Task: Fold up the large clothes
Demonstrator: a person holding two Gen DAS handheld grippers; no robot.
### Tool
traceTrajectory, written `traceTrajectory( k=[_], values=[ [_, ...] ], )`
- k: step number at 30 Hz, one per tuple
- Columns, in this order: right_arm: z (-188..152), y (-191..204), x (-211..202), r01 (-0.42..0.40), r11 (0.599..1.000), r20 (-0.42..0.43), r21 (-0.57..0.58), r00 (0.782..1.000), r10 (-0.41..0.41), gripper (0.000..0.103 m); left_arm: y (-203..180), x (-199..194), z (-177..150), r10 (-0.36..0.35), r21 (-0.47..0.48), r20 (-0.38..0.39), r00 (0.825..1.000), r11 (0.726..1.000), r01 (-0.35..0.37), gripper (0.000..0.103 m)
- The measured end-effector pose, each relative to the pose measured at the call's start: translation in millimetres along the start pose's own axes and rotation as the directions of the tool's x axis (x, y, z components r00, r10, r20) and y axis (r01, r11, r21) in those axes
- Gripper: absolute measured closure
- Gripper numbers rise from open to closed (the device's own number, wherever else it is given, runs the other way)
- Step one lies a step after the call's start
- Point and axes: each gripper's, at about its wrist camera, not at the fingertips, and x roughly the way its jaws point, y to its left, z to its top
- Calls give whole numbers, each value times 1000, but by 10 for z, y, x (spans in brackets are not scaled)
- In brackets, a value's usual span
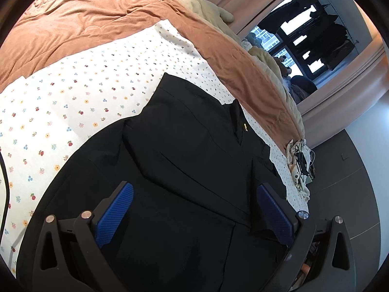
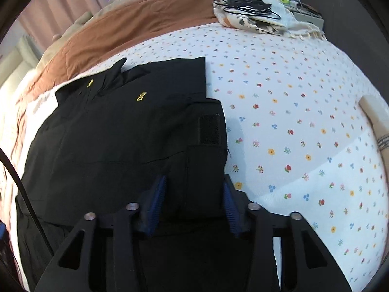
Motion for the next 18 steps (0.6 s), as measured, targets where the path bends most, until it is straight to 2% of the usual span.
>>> traceTrajectory(
  k=[1, 4, 11, 18],
  values=[
    [14, 35, -22, -3, 1000, -2, -11, 1000, 3, 73, 12, -6, 3, -4, -6, 1, 1000, 1000, 4, 0],
    [41, 151, -167, -14, 999, 10, -44, 1000, 15, 79, 43, -44, 22, -18, -21, 3, 1000, 1000, 18, 0],
    [92, 697, -492, -55, 990, 47, -128, 997, 62, 86, 137, -195, 118, -60, -60, 29, 998, 996, 62, 0],
    [153, 1541, -849, -85, 962, 88, -260, 990, 112, 93, 332, -374, 256, -96, -122, 68, 993, 987, 103, 0]
  ],
)
